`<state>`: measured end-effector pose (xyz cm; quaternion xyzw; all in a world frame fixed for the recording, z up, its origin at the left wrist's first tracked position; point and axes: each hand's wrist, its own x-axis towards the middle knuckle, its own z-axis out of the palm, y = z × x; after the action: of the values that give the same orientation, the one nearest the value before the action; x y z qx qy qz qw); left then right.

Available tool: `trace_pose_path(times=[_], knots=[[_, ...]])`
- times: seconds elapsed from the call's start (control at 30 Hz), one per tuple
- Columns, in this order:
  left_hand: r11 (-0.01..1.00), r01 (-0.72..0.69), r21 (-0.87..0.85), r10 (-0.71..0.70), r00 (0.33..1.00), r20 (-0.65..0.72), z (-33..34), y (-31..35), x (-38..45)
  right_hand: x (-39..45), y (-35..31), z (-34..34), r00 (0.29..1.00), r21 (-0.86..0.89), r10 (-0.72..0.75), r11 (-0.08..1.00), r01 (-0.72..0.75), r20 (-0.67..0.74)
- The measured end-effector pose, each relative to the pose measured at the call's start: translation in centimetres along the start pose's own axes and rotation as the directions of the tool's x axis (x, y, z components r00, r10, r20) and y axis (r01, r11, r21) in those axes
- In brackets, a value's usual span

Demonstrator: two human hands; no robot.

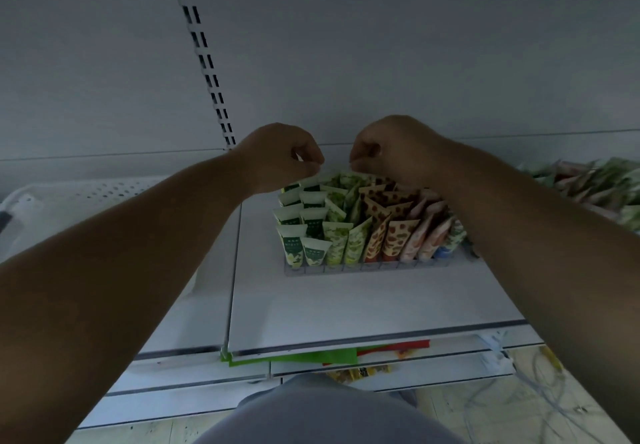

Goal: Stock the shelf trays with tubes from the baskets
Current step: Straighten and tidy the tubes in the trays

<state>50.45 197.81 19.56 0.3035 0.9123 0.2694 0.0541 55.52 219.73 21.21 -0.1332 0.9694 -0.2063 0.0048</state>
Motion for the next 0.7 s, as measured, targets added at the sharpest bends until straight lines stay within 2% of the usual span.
trace_pose_path(times=[0.2,0.4,0.7], knots=[[0.979,-0.036,0.198,0.003,0.987,0.162,0.9,1.7,2.1,0.8,0.2,0.6,0.995,-0.086,-0.020,0.996,0.029,0.100],[0.965,-0.064,0.254,0.034,0.992,0.117,1.1,1.7,1.9,1.3,-0.2,0.9,0.991,-0.132,-0.038,0.990,0.056,0.128],[0.967,-0.070,0.246,0.050,0.995,0.087,1.3,1.7,1.1,1.6,-0.5,1.3,0.976,-0.235,-0.155,0.954,0.188,0.151]])
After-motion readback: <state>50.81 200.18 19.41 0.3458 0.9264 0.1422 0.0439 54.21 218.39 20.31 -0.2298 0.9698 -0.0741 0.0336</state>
